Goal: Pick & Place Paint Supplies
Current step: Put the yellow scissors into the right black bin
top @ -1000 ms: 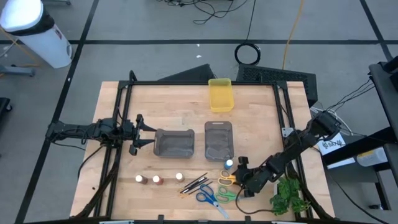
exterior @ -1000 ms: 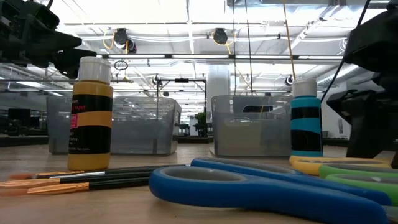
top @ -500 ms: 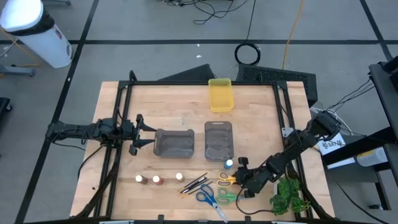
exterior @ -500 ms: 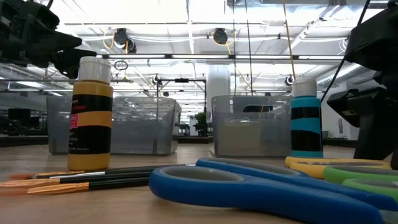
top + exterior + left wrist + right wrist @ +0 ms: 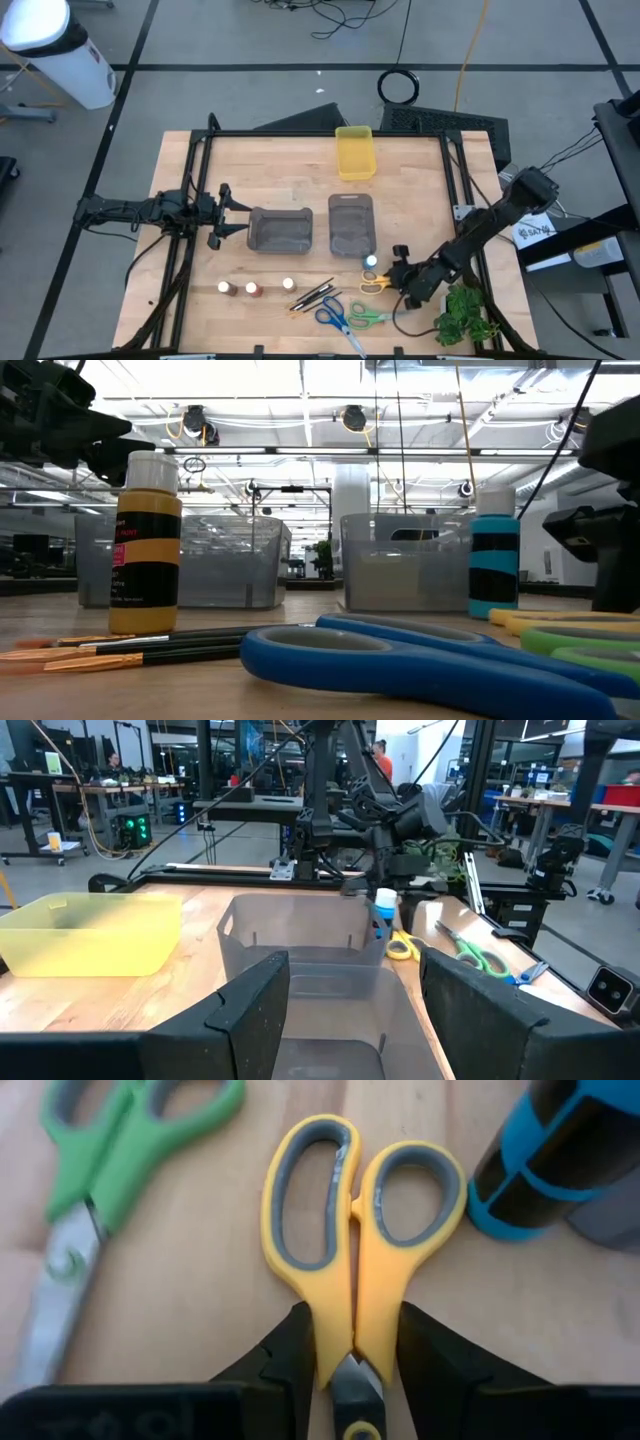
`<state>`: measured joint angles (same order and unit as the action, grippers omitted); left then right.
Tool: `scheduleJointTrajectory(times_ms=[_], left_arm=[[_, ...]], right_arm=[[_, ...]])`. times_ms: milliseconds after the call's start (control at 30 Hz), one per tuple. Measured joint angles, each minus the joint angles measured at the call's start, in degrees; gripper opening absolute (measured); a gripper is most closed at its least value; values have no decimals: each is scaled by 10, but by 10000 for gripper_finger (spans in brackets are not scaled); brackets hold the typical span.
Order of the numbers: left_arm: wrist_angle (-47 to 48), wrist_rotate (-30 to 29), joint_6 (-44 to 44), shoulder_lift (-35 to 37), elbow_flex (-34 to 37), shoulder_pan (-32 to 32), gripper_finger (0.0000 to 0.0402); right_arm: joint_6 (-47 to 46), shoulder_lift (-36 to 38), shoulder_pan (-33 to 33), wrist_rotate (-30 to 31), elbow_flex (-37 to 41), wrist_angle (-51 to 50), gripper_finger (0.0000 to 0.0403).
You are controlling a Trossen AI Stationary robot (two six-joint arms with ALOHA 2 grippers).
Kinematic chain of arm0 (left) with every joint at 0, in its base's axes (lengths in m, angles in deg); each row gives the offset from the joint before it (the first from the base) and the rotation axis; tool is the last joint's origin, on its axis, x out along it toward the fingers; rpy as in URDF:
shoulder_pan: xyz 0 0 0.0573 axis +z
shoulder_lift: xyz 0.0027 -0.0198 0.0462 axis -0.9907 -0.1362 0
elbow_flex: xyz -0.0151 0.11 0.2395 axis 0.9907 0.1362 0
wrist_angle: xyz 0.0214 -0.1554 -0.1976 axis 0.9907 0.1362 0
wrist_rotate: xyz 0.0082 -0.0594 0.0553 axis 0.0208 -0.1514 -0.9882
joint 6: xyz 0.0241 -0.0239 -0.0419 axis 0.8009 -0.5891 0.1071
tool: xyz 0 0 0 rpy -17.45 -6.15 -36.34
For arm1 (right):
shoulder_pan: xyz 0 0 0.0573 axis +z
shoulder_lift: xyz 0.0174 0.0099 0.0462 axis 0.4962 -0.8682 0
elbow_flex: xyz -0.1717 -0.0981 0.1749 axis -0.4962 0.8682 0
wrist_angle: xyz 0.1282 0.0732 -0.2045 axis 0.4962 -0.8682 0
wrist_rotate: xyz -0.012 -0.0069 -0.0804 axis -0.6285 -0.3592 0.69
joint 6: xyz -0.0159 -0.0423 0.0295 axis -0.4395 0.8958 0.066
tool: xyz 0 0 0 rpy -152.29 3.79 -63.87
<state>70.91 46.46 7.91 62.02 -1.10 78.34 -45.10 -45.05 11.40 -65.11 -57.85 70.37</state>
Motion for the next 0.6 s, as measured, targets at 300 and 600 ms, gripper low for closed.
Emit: scheduleJointTrajectory(times_ms=[300,600], left_arm=[[0,0,0,0,0,0,237],[0,0,0,0,0,0,237]], right_arm=[[8,64,16,-6,0,5,106],[3,91,49,-4,-1,33,106]])
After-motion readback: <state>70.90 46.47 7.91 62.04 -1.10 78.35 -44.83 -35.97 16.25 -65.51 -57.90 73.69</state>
